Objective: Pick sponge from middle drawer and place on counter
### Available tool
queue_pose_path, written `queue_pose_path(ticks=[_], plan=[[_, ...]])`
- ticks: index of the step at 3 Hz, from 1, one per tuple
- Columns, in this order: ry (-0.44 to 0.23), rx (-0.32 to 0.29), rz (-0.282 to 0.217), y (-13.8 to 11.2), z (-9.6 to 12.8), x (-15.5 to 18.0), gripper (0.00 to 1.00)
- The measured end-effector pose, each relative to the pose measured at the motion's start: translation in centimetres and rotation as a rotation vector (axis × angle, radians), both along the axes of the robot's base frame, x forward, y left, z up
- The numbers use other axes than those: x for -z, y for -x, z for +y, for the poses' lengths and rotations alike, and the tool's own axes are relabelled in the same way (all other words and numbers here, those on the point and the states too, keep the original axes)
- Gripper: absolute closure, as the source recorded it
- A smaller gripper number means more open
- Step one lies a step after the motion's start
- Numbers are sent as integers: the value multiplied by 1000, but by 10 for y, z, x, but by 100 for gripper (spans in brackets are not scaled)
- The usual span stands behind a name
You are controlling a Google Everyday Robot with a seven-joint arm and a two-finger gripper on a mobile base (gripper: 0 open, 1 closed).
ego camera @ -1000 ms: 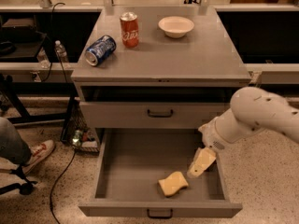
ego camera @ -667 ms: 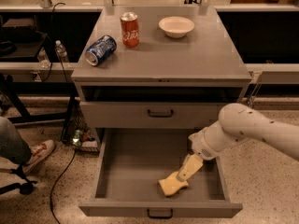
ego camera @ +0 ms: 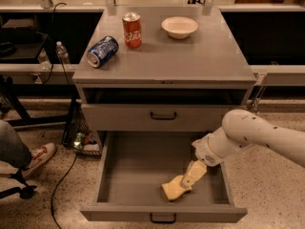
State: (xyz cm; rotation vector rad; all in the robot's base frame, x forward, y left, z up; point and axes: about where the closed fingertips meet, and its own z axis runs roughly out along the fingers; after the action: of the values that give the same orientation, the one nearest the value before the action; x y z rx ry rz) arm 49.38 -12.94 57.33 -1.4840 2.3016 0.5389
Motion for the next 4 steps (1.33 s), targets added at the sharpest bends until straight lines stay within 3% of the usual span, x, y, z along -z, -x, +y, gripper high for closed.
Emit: queue_pose_path(ticks=[1, 3, 4], plan=[[13, 31, 11, -10, -4, 38, 0], [-36, 144, -1, -32, -33, 132, 0], [-67, 148, -3, -30, -35, 162, 0]])
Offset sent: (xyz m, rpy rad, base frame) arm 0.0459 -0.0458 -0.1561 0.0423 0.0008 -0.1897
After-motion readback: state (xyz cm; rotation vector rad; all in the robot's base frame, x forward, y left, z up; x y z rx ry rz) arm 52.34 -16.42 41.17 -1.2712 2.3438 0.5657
